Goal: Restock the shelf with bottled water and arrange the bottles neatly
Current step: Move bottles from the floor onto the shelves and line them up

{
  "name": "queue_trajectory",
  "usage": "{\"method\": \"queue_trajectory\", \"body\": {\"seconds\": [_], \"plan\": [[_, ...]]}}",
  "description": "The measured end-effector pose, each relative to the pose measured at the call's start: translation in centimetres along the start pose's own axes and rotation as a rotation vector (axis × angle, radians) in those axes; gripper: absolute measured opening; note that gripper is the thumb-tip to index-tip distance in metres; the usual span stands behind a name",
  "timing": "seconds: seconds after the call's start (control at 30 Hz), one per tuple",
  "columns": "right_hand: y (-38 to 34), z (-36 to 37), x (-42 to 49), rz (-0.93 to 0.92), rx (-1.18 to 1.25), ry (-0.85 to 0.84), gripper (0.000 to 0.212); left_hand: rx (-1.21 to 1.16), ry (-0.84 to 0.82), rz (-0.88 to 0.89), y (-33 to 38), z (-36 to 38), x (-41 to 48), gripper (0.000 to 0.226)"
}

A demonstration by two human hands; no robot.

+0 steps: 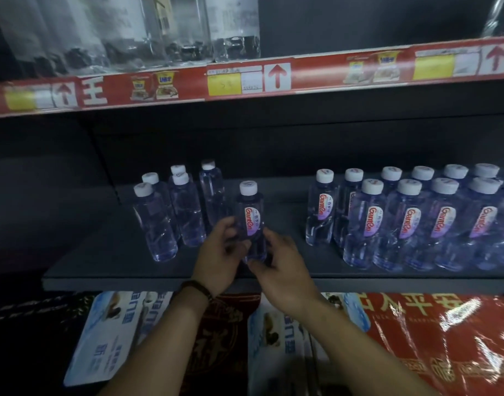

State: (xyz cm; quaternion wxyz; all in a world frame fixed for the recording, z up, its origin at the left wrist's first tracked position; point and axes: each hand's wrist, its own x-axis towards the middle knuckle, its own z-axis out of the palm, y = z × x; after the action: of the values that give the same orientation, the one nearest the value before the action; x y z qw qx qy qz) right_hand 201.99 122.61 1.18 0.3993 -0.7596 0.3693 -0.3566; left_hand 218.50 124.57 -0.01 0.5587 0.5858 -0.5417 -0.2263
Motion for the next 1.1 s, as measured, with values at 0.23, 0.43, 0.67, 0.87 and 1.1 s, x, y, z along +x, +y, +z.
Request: {"method": "queue_trajectory", "body": {"seconds": [0.23, 0.43, 0.67, 0.87, 1.1], "plan": [[1.4, -5.1, -2.9, 0.101, -0.087, 0.186, 0.03, -0.016, -0.091, 0.017, 2.1, 6.8, -0.1, 0.042], [3.0, -8.3, -4.8, 0.108, -0.037, 0.212, 0.059, -0.064, -0.106, 0.031, 3.5, 11.3, -0.3, 0.042], [3.5, -10.6, -5.6, 0.127, -0.004, 0.206, 0.06, -0.083, -0.087, 0.03, 4.2, 14.1, -0.3, 0.045], [3.8, -10.4, -5.6, 0.15, -0.035, 0.218, 0.052, -0.089, -0.087, 0.019, 4.3, 14.2, -0.5, 0.048], [1.4, -6.7, -4.4, 0.164, 0.033, 0.17, 0.027, 0.046, 0.054, 0.052, 4.6, 9.2, -1.2, 0.038]]}}
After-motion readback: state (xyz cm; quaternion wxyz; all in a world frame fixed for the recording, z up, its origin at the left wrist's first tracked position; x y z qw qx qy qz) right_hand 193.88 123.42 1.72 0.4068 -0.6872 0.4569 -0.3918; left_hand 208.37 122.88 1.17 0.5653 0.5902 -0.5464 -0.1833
